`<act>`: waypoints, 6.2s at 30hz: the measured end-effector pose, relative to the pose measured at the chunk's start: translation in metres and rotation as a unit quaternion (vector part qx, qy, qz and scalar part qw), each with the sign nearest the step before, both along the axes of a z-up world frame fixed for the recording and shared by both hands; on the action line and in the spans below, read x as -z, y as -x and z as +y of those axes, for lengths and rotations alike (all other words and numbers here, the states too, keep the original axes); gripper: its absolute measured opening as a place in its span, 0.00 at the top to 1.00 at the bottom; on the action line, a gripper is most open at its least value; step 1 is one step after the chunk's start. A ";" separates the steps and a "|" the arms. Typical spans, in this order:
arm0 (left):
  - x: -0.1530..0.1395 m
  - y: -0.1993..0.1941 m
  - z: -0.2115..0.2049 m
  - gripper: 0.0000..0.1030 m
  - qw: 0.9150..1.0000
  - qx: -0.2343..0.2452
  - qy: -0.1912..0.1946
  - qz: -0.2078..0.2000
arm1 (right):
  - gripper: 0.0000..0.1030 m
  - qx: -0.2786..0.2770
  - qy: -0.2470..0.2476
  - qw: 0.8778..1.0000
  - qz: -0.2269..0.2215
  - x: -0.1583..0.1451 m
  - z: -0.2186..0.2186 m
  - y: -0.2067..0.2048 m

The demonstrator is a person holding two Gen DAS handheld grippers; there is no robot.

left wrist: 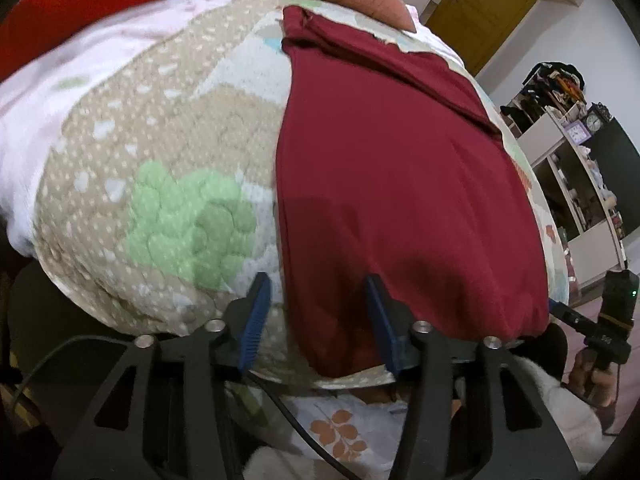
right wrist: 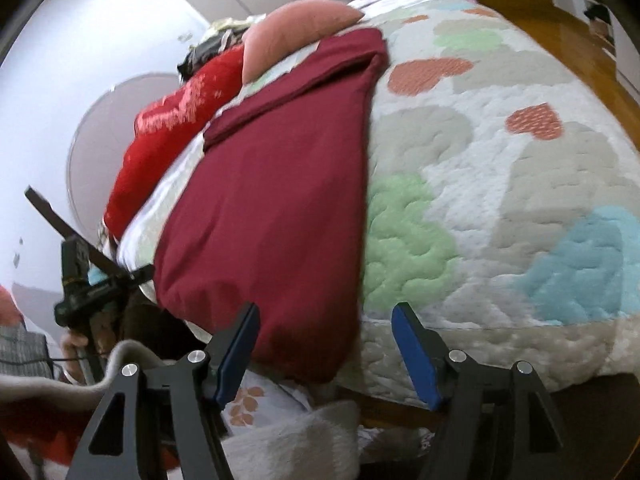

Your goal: Fold small clothes

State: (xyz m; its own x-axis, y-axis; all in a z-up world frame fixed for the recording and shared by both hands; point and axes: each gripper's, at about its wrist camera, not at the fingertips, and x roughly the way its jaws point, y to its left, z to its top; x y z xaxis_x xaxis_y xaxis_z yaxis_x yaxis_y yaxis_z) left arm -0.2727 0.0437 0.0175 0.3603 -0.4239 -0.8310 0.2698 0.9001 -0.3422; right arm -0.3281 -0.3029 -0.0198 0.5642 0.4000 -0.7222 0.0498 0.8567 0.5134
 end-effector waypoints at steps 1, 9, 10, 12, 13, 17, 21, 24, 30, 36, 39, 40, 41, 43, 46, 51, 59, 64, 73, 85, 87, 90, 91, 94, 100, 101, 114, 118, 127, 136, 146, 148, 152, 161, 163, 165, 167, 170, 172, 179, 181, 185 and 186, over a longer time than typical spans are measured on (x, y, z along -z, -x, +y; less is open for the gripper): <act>0.002 -0.001 0.000 0.49 1.000 -0.001 0.003 0.005 | 0.36 -0.005 -0.003 1.000 -0.001 0.002 0.002 -0.002; 0.006 0.002 -0.010 0.47 1.000 0.002 -0.023 -0.002 | 0.36 -0.017 -0.021 1.000 -0.006 0.004 0.014 -0.016; 0.006 0.002 -0.011 0.47 1.000 0.002 -0.027 -0.003 | 0.36 -0.022 -0.014 1.000 -0.005 0.003 0.016 -0.017; 0.007 0.002 -0.014 0.46 0.999 0.003 -0.032 -0.005 | 0.36 -0.027 -0.005 1.000 -0.002 0.001 0.020 -0.018; 0.007 0.001 -0.015 0.46 0.999 0.003 -0.034 -0.006 | 0.36 -0.027 -0.005 1.000 -0.001 0.001 0.019 -0.016; 0.008 0.001 -0.018 0.46 0.999 0.004 -0.041 -0.008 | 0.36 -0.026 -0.009 1.000 -0.003 0.003 0.018 -0.016; 0.009 0.001 -0.018 0.46 0.999 0.003 -0.040 -0.007 | 0.36 -0.024 -0.010 1.000 -0.007 0.003 0.018 -0.015; 0.009 0.003 -0.019 0.46 0.999 0.006 -0.039 -0.003 | 0.36 -0.023 -0.010 1.000 -0.008 0.003 0.017 -0.014; 0.014 0.011 -0.023 0.46 0.999 0.040 0.003 0.026 | 0.36 -0.021 -0.015 1.000 -0.009 0.004 0.015 -0.013; 0.020 0.009 -0.024 0.46 0.998 0.043 0.012 0.043 | 0.36 -0.020 -0.017 1.000 -0.012 0.005 0.013 -0.012; 0.020 0.008 -0.024 0.46 0.998 0.042 0.012 0.043 | 0.36 -0.020 -0.019 1.000 -0.014 0.006 0.013 -0.011; 0.020 0.008 -0.024 0.46 0.998 0.041 0.013 0.043 | 0.36 -0.020 -0.018 1.000 -0.015 0.006 0.013 -0.011; 0.019 0.008 -0.023 0.46 0.998 0.041 0.015 0.043 | 0.36 -0.020 -0.016 1.000 -0.015 0.006 0.014 -0.011; 0.017 0.008 -0.021 0.46 0.998 0.038 0.024 0.043 | 0.35 -0.020 -0.014 1.000 -0.015 0.006 0.015 -0.011; 0.012 0.005 -0.013 0.46 0.997 0.030 0.048 0.043 | 0.35 -0.021 -0.012 1.000 -0.014 0.005 0.016 -0.011; 0.010 0.003 -0.005 0.46 0.996 0.023 0.069 0.044 | 0.34 -0.024 -0.014 1.000 -0.012 0.005 0.016 -0.013; 0.014 0.000 -0.007 0.45 0.996 0.013 0.074 0.050 | 0.31 -0.032 0.006 0.999 -0.017 0.004 0.022 -0.018; 0.010 0.007 -0.015 0.68 0.998 0.020 0.045 0.032 | 0.66 -0.053 0.052 0.997 -0.026 0.002 0.035 -0.019; -0.015 0.016 -0.008 0.89 0.998 0.040 0.038 -0.011 | 0.89 -0.064 0.046 0.993 -0.089 -0.044 0.048 -0.020; 0.004 0.003 0.002 0.90 0.999 0.014 0.031 0.012 | 0.89 -0.007 0.001 1.000 -0.021 -0.006 0.039 -0.055; 0.006 0.001 0.000 0.90 0.999 0.015 0.034 0.017 | 0.84 0.000 -0.030 0.999 -0.024 -0.006 0.030 -0.050; 0.010 -0.003 -0.002 0.77 0.998 0.013 0.048 0.025 | 0.49 -0.010 -0.062 0.998 -0.015 -0.003 0.020 -0.041; 0.010 -0.003 -0.003 0.72 0.998 0.013 0.055 0.025 | 0.49 -0.014 -0.079 0.997 -0.015 -0.001 0.019 -0.038; 0.010 -0.005 -0.006 0.53 0.996 0.016 0.078 0.029 | 0.49 -0.028 -0.085 0.996 -0.018 0.003 0.019 -0.033; 0.010 -0.007 -0.018 0.39 0.996 0.024 0.086 0.030 | 0.49 -0.063 -0.094 0.993 -0.029 0.009 0.031 -0.036; 0.009 -0.007 -0.018 0.39 0.996 0.025 0.086 0.029 | 0.49 -0.066 -0.097 0.993 -0.030 0.009 0.032 -0.036; 0.008 -0.014 -0.022 0.39 0.996 0.040 0.076 0.019 | 0.49 -0.073 -0.122 0.989 -0.035 0.015 0.025 -0.034; 0.007 -0.010 -0.026 0.70 0.997 0.058 0.044 0.001 | 0.53 -0.072 -0.134 0.987 -0.047 0.018 0.027 -0.036; -0.013 -0.011 -0.017 0.82 0.994 0.071 0.087 -0.015 | 0.76 -0.092 -0.148 0.980 -0.101 -0.010 0.032 -0.036; -0.027 -0.022 -0.016 0.86 0.994 0.071 0.078 -0.039 | 0.82 -0.087 -0.146 0.973 -0.153 -0.042 0.028 -0.043; -0.001 -0.019 -0.020 0.74 0.996 0.070 0.058 0.001 | 0.67 -0.091 -0.154 0.983 -0.035 0.004 0.018 -0.036; 0.002 -0.022 -0.022 0.62 0.995 0.065 0.074 0.014 | 0.61 -0.085 -0.170 0.981 -0.026 0.011 0.018 -0.037; 0.004 -0.026 -0.031 0.59 0.995 0.064 0.080 0.018 | 0.61 -0.089 -0.180 0.979 -0.023 0.019 0.023 -0.044; -0.001 -0.025 -0.033 0.82 0.995 0.081 0.060 -0.001 | 0.76 -0.109 -0.168 0.977 -0.074 -0.003 0.036 -0.045; -0.004 -0.025 -0.031 0.84 0.995 0.080 0.061 -0.006 | 0.79 -0.104 -0.177 0.974 -0.096 -0.014 0.032 -0.043; -0.009 -0.025 -0.028 0.84 0.994 0.079 0.070 -0.011 | 0.83 -0.094 -0.180 0.972 -0.120 -0.026 0.028 -0.041; -0.018 -0.026 -0.026 0.85 0.993 0.079 0.082 -0.019 | 0.84 -0.090 -0.184 0.969 -0.138 -0.036 0.026 -0.042; -0.031 -0.029 -0.025 0.85 0.992 0.076 0.093 -0.036 | 0.84 -0.089 -0.186 0.965 -0.160 -0.048 0.026 -0.046; -0.040 -0.032 -0.024 0.85 0.991 0.073 0.098 -0.051 | 0.85 -0.090 -0.185 0.964 -0.171 -0.054 0.026 -0.050; -0.063 -0.054 -0.021 0.85 0.990 0.048 0.093 -0.092 | 0.85 -0.082 -0.160 0.962 -0.205 -0.079 0.014 -0.060; -0.067 -0.059 -0.023 0.85 0.990 0.044 0.093 -0.099 | 0.85 -0.079 -0.154 0.962 -0.211 -0.085 0.008 -0.061; -0.074 -0.073 -0.029 0.85 0.988 0.037 0.087 -0.120 | 0.85 -0.074 -0.136 0.964 -0.217 -0.093 0.002 -0.070; -0.076 -0.077 -0.029 0.85 0.988 0.033 0.085 -0.123 | 0.85 -0.071 -0.130 0.965 -0.218 -0.095 0.001 -0.073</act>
State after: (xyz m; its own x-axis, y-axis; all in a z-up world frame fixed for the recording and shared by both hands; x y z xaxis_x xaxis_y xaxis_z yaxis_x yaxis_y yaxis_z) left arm -0.1962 0.0146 0.0936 0.5097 -0.5797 -0.6358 0.4205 0.8125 -0.4037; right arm -0.2553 -0.3019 0.0750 0.7175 0.6314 -0.2941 -0.3281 0.6788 0.6570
